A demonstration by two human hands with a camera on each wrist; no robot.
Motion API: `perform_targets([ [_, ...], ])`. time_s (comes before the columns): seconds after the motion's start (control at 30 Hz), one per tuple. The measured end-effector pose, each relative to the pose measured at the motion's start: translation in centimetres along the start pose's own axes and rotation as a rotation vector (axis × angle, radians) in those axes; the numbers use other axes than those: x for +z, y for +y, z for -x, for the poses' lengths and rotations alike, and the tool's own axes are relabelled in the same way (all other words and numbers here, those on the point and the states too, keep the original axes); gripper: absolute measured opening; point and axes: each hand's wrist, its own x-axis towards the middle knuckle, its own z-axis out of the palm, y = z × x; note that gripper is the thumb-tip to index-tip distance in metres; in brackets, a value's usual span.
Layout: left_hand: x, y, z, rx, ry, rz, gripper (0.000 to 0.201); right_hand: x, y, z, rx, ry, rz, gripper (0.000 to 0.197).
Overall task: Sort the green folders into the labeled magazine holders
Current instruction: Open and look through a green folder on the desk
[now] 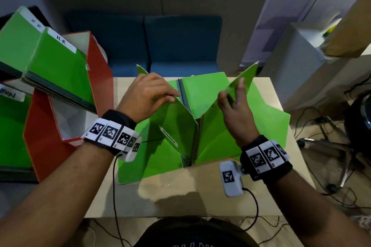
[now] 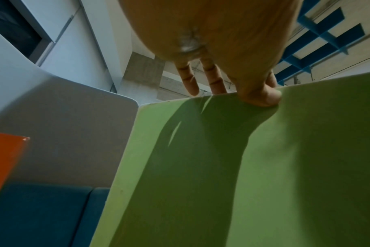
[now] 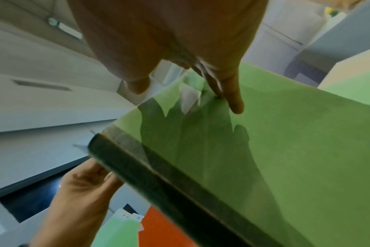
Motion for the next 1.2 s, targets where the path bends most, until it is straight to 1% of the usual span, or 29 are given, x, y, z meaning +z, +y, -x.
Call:
perform_targets([
  [0.07, 1.1, 0.2, -0.7, -0.009, 0.008, 0.021, 0.018, 0.8, -1.1, 0.1, 0.002, -0.050, 0.004, 0.099],
  [0.13, 2.5, 0.7, -1.1, -0.039, 0.026, 0.048, 0.030, 1.5, -2.0, 0.3, 0.007, -0.112, 0.030, 0.098],
  [0.2, 3.9, 1.6, -1.0, -0.128, 0.041, 0.101, 0.050, 2.1, -2.6, 0.6, 0.023, -0.175, 0.039, 0.096],
  [0.27, 5.1, 2.5, -0.6, -0.235, 0.042, 0.195, 0.064, 2.6, -2.7, 0.7, 0.022, -0.217, 0.054, 0.091],
  [0.33, 6.0, 3.2, -0.1, -0.335, 0.013, 0.297, 0.075, 2.9, -2.7, 0.4, 0.018, -0.254, 0.068, 0.086],
  [0.4, 6.8, 3.8, 0.2, -0.416, -0.013, 0.367, 0.081, 3.0, -2.8, 0.2, 0.018, -0.287, 0.052, 0.079],
  [0.43, 7.1, 4.0, 0.2, -0.425, -0.010, 0.388, 0.080, 3.0, -2.9, 0.0, 0.015, -0.300, 0.033, 0.074],
  [0.53, 8.2, 4.8, 0.4, -0.366, 0.048, 0.443, 0.070, 3.1, -3.1, -0.1, 0.007, -0.330, -0.035, 0.065],
  [0.7, 9.7, 5.4, 0.8, -0.400, 0.153, 0.534, 0.065, 3.2, -4.0, -0.1, -0.042, -0.364, -0.053, 0.071],
  [0.73, 9.9, 5.2, 1.1, -0.415, 0.147, 0.525, 0.066, 3.1, -4.3, -0.1, -0.056, -0.368, -0.062, 0.072],
  [0.83, 10.0, 4.1, 2.4, -0.496, 0.070, 0.446, 0.074, 2.1, -5.5, -0.4, -0.110, -0.348, -0.131, 0.071],
  [0.93, 9.5, 2.7, 4.0, -0.641, 0.043, 0.380, 0.071, 0.4, -6.5, -1.4, -0.172, -0.293, -0.287, 0.068],
  [1.03, 8.3, 1.4, 5.5, -0.891, 0.030, 0.322, 0.065, -1.4, -6.8, -2.5, -0.196, -0.225, -0.482, 0.069],
  [1.1, 7.1, 0.6, 6.4, -1.063, 0.012, 0.339, 0.066, -2.2, -6.6, -3.1, -0.145, -0.192, -0.636, 0.065],
  [1.13, 6.4, 0.3, 6.7, -1.131, 0.019, 0.397, 0.068, -2.5, -6.2, -3.4, -0.117, -0.178, -0.693, 0.063],
  [1.17, 5.7, -0.1, 7.0, -1.173, 0.034, 0.451, 0.068, -2.7, -5.8, -3.7, -0.095, -0.161, -0.737, 0.062],
  [1.2, 5.0, -0.4, 7.3, -1.181, 0.053, 0.477, 0.068, -2.7, -5.1, -4.1, -0.071, -0.141, -0.753, 0.062],
])
